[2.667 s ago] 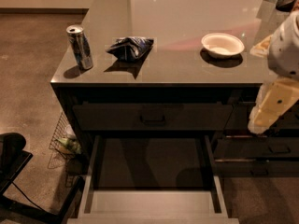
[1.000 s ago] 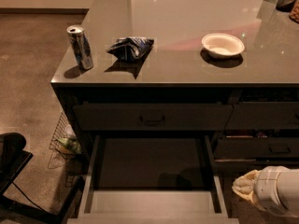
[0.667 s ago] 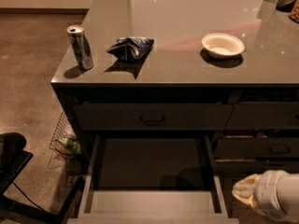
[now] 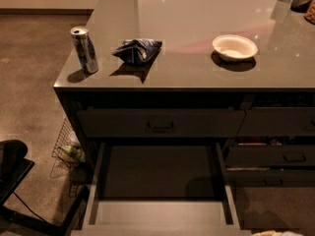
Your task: Close middle drawer
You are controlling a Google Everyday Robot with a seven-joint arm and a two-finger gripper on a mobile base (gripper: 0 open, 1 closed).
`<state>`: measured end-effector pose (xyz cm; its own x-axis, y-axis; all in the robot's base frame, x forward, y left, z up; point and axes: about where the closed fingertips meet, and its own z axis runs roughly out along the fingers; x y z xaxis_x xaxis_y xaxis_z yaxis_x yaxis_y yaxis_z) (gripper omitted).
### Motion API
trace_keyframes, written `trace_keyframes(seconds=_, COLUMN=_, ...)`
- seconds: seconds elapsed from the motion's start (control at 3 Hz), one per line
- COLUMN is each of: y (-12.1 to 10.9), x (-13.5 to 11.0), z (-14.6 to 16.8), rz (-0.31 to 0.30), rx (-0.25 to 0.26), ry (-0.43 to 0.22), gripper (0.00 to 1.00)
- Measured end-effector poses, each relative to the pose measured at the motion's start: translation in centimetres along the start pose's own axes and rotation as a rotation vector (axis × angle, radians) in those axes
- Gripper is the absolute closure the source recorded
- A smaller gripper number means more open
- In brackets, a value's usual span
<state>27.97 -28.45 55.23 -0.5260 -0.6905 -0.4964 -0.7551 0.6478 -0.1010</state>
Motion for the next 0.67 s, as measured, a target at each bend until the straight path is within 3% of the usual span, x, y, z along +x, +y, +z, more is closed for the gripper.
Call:
trace_keyframes(seconds=0.33, y=1.1, x=4.5, z=3.0, rz=0.065, rx=0.015, ry=-0.09, gripper=1.0)
trace_keyframes(seconds=0.67, y=2.0, x=7.3, z=9.0, rz=0.088, rx=-0.055, ry=-0.198, gripper=1.0)
